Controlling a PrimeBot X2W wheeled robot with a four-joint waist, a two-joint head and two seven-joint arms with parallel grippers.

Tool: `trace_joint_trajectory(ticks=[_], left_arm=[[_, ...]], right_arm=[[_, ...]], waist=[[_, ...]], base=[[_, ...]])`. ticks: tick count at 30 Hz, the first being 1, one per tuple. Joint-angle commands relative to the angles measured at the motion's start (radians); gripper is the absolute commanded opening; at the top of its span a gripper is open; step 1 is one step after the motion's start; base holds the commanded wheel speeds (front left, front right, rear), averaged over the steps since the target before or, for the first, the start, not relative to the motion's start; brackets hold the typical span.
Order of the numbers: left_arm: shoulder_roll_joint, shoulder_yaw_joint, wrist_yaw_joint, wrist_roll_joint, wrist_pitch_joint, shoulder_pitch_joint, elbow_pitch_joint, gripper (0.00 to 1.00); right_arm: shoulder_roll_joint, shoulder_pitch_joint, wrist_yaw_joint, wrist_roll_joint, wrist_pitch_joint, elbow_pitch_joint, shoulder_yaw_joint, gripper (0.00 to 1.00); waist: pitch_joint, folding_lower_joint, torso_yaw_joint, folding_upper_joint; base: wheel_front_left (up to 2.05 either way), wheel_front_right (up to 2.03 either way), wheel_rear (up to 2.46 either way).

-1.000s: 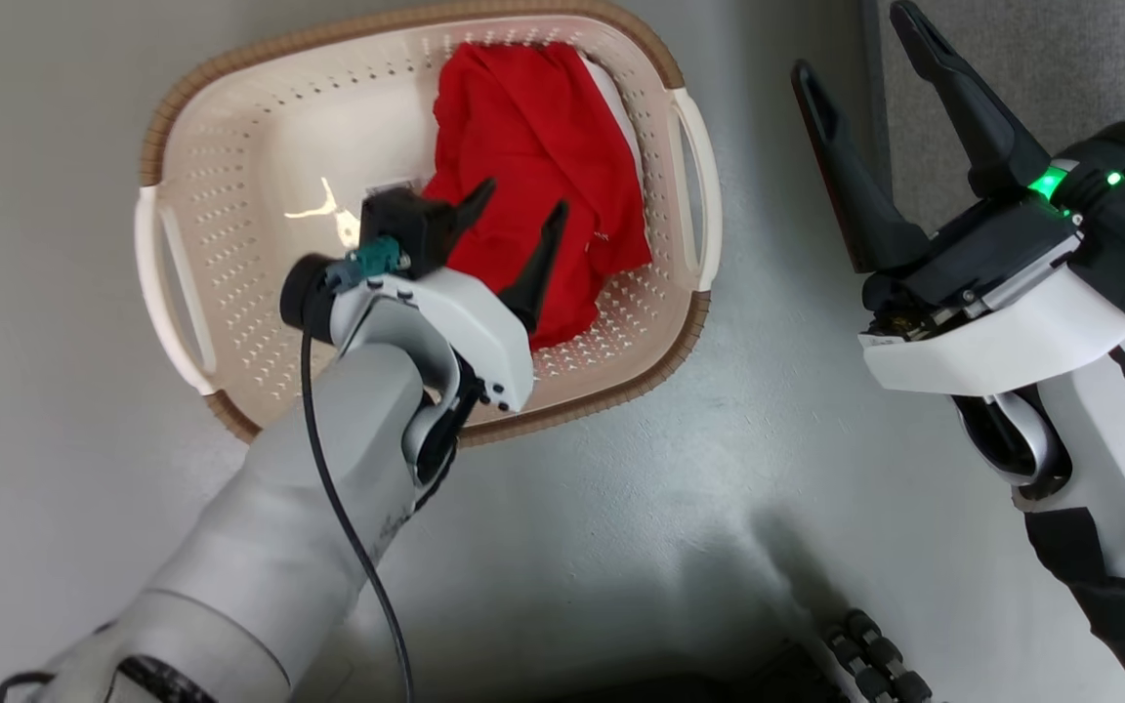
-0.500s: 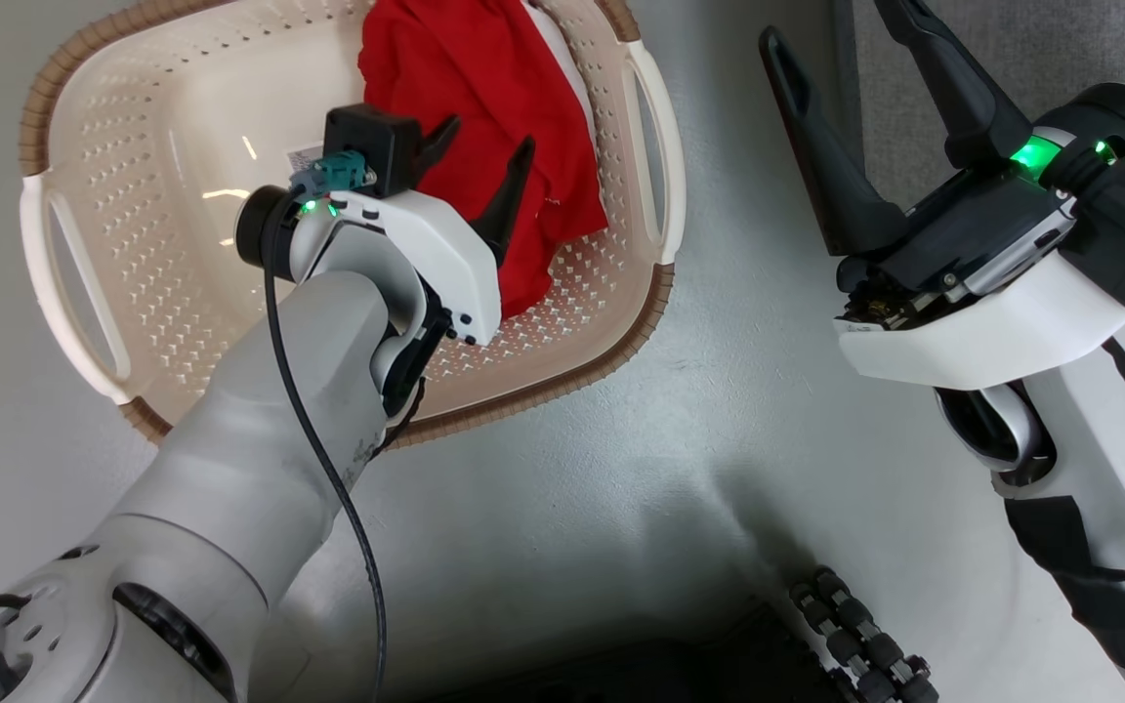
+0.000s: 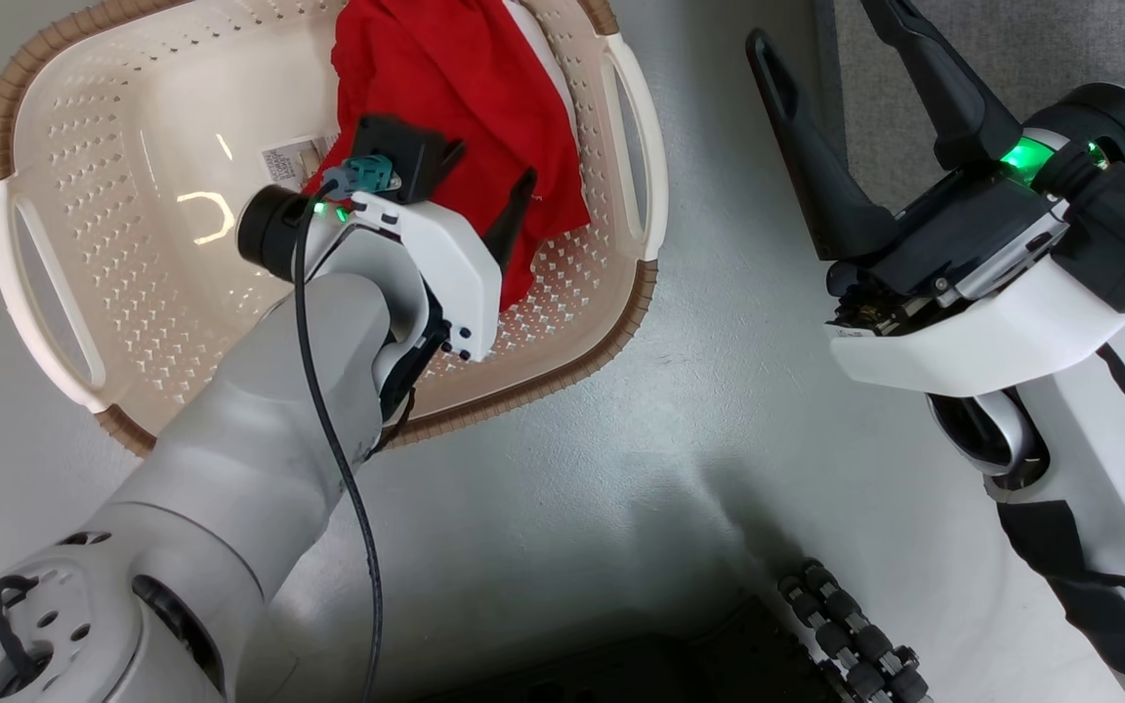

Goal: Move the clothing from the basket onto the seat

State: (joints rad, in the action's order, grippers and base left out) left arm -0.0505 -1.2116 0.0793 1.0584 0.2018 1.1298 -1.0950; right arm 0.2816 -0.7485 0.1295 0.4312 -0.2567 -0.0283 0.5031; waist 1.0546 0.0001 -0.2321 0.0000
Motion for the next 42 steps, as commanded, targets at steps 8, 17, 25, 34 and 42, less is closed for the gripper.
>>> trace_joint_trajectory(ticks=[8, 17, 25, 34, 42], left_arm=[[0.000, -0.039, 0.026, 0.014, 0.005, 0.013, 0.028, 0.00], [0.000, -0.050, 0.019, 0.020, 0.052, 0.016, 0.027, 0.00], [0.000, 0.005, -0.003, -0.005, 0.060, -0.036, 0.056, 0.00], [0.000, 0.205, -0.049, -0.195, 0.060, -0.164, 0.149, 0.00], [-0.016, 0.488, -0.059, -0.452, 0.060, -0.361, 0.322, 0.00]], right_arm=[[-0.001, 0.043, 0.001, 0.008, -0.005, 0.020, 0.010, 1.00], [0.006, 0.034, 0.001, 0.006, -0.005, 0.002, -0.022, 1.00], [0.025, 0.060, 0.001, 0.002, -0.005, -0.027, -0.058, 1.00], [0.039, 0.119, 0.001, -0.002, -0.005, -0.080, -0.076, 1.00], [0.041, 0.193, 0.001, 0.003, -0.005, -0.124, -0.099, 1.00]], waist=[[-0.004, -0.0001, 0.003, 0.0000], [-0.037, -0.0001, 0.020, 0.0000], [-0.147, -0.0001, 0.056, 0.0000], [-0.310, -0.0001, 0.097, 0.0000], [-0.458, -0.0001, 0.130, 0.0000]], base=[[0.00, 0.00, 0.00], [0.00, 0.00, 0.00], [0.00, 0.00, 0.00], [0.00, 0.00, 0.00], [0.00, 0.00, 0.00]])
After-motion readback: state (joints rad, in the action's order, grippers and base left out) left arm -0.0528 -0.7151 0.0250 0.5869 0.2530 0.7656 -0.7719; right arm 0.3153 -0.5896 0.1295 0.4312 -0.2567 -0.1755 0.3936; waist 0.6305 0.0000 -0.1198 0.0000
